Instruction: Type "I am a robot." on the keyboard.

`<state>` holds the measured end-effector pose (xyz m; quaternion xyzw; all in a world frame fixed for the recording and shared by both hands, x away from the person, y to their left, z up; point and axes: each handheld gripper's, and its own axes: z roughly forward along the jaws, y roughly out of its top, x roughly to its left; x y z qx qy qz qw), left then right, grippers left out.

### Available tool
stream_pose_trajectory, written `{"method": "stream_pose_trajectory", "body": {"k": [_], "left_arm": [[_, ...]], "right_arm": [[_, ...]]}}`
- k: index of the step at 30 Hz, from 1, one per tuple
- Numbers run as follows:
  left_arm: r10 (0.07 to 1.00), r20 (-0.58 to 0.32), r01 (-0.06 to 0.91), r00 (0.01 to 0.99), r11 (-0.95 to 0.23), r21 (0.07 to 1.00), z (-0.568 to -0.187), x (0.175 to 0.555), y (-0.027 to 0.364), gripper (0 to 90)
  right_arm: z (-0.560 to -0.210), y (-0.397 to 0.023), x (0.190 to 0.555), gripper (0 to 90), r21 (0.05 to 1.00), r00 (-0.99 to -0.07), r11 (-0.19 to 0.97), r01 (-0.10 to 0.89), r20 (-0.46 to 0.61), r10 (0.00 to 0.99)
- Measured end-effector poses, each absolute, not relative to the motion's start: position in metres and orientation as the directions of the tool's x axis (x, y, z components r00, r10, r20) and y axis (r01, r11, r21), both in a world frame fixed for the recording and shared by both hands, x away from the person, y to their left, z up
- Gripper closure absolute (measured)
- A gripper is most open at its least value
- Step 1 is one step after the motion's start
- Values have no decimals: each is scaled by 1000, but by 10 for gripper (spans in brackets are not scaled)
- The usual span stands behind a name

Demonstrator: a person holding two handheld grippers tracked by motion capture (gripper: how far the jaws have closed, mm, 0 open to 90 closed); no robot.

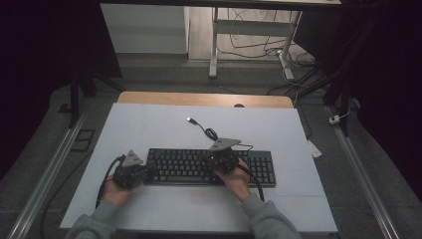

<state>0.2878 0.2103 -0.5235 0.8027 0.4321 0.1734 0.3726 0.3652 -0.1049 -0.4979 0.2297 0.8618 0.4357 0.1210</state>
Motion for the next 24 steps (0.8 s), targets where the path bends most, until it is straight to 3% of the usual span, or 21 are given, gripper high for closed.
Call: {"method": "stream_pose_trajectory", "body": {"k": [4, 8, 11, 12, 18, 24], "left_arm": [[822, -47, 557, 567, -341, 758, -522, 287, 211, 856], [819, -62, 554, 570, -328, 765, -521, 287, 212, 772], [818, -70, 553, 571, -321, 769, -520, 286, 213, 718], [817, -73, 554, 572, -319, 769, -520, 286, 213, 671], [808, -90, 564, 582, -321, 761, -519, 285, 212, 531], [815, -102, 570, 570, -303, 764, -518, 284, 214, 451]], "right_arm": [[-496, -113, 364, 899, 808, -862, 511, 294, -8, 507], [-496, -126, 362, 895, 804, -854, 511, 305, -6, 520], [-496, -130, 361, 843, 804, -853, 505, 314, 6, 521], [-495, -133, 360, 782, 805, -853, 502, 317, 11, 522], [-494, -142, 355, 630, 808, -856, 499, 315, 15, 516], [-493, -152, 351, 584, 819, -852, 483, 310, 14, 523]]}}
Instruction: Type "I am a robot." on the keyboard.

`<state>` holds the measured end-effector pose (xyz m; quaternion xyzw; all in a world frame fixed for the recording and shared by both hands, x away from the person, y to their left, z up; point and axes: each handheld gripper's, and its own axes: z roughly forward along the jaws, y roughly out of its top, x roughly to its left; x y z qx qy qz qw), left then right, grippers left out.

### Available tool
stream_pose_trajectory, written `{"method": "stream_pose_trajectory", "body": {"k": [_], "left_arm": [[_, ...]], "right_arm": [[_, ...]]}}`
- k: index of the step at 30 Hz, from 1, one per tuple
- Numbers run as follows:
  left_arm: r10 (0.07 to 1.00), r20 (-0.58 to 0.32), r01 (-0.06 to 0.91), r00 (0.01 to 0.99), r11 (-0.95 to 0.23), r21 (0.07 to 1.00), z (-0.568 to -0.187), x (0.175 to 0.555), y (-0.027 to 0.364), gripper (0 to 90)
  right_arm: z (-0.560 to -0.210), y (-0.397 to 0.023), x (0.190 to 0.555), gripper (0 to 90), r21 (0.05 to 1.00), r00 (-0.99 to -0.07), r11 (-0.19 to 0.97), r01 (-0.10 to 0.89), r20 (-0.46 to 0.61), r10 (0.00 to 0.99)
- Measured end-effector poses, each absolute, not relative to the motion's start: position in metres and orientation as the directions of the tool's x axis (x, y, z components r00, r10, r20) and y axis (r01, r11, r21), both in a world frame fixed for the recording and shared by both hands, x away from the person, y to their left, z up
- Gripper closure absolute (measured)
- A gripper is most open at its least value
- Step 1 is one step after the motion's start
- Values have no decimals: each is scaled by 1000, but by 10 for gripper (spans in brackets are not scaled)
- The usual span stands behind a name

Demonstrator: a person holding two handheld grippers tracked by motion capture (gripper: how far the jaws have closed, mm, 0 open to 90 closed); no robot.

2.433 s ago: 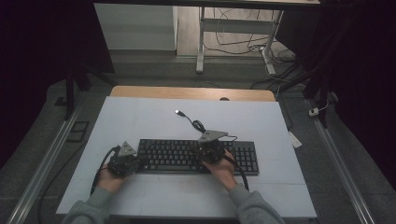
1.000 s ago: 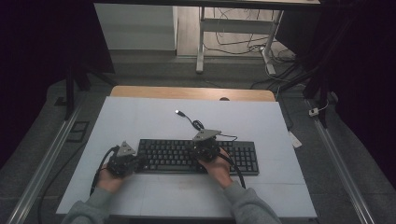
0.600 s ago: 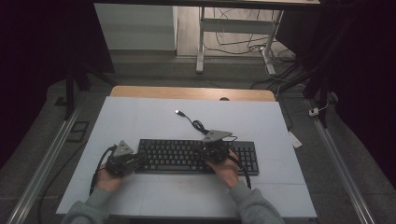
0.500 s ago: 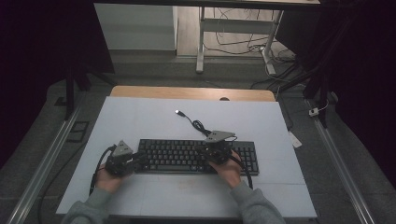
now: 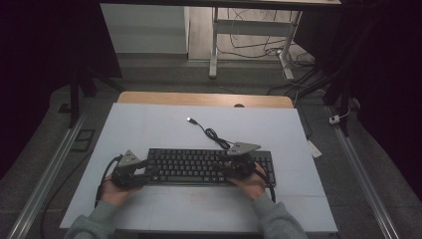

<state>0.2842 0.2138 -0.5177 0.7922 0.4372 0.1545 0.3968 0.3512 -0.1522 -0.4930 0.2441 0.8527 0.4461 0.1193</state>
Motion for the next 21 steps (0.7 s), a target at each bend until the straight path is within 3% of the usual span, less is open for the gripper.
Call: {"method": "stream_pose_trajectory", "body": {"k": [6, 21], "left_arm": [[805, -120, 576, 581, -302, 760, -516, 284, 214, 371], [757, -141, 571, 638, -343, 746, -505, 290, 209, 368]], "right_arm": [[-491, -167, 345, 557, 824, -843, 477, 305, 1, 537], [-491, -170, 346, 547, 828, -840, 470, 305, 2, 542]]}}
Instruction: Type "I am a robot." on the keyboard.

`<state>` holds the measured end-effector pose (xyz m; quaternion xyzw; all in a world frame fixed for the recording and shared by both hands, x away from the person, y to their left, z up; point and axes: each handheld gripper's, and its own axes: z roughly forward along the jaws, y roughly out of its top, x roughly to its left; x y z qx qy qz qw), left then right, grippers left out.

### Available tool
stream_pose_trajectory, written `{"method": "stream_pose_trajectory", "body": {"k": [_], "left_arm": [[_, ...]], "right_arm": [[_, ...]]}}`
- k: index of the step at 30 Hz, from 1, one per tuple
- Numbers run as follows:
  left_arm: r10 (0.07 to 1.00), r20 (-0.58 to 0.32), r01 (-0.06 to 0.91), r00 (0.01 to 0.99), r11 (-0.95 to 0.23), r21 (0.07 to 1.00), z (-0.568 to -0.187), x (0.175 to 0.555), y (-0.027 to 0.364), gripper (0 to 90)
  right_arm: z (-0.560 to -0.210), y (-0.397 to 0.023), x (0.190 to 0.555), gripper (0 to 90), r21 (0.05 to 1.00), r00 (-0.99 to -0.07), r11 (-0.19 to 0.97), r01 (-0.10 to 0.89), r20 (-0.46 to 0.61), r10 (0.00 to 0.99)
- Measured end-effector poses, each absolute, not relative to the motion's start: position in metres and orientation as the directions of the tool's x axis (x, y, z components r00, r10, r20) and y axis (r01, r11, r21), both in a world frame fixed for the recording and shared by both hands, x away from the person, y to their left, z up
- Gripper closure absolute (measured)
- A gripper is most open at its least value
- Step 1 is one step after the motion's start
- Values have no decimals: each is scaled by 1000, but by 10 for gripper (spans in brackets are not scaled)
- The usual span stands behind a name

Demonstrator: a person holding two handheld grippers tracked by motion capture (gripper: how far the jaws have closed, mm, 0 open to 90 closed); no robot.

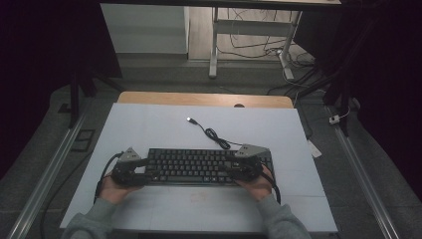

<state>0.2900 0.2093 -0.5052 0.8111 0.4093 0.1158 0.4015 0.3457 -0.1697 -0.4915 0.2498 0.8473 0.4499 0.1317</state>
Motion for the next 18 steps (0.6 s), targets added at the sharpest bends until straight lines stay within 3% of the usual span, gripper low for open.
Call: {"method": "stream_pose_trajectory", "body": {"k": [13, 18], "left_arm": [[634, -105, 495, 766, -478, 726, -486, 303, 179, 412], [620, -105, 492, 777, -496, 716, -486, 307, 172, 466]], "right_arm": [[-493, -177, 344, 544, 826, -829, 460, 324, 13, 560], [-493, -181, 343, 545, 825, -821, 459, 330, 10, 571]]}}
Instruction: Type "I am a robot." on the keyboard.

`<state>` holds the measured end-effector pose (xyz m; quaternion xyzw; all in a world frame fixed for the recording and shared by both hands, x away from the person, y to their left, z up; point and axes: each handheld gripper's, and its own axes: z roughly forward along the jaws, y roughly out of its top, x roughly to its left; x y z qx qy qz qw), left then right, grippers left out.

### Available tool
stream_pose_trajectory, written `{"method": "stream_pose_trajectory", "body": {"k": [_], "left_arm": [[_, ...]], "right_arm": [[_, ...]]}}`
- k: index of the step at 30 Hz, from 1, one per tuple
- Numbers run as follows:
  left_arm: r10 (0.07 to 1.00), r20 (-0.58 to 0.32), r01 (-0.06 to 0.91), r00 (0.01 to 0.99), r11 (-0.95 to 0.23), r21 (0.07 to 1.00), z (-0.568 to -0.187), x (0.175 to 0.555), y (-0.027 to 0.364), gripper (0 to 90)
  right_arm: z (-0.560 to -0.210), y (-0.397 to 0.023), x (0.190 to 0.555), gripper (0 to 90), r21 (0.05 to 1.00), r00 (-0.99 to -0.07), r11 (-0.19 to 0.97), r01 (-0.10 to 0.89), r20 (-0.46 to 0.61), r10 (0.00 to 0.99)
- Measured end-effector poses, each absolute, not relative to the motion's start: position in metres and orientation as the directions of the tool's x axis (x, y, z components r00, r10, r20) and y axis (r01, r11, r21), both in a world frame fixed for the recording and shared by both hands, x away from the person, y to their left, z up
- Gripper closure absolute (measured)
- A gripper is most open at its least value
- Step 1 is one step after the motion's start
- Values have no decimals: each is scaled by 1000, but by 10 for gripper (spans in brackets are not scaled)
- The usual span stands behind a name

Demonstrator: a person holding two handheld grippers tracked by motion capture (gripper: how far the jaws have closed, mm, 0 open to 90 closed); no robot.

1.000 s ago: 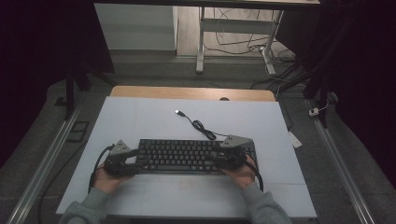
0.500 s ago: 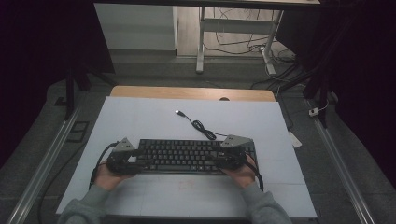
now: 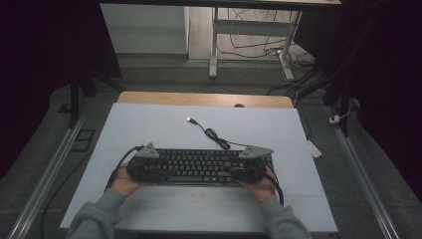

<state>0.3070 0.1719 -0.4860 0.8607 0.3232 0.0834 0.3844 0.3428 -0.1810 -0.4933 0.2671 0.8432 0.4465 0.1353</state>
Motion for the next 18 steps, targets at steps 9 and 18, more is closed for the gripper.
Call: {"method": "stream_pose_trajectory", "body": {"k": [9, 18], "left_arm": [[601, -112, 491, 791, -516, 702, -492, 305, 165, 672], [566, -108, 472, 818, -551, 688, -499, 303, 154, 874]], "right_arm": [[-494, -183, 343, 545, 823, -821, 462, 330, 9, 571], [-495, -182, 343, 545, 820, -822, 467, 330, 6, 569]]}}
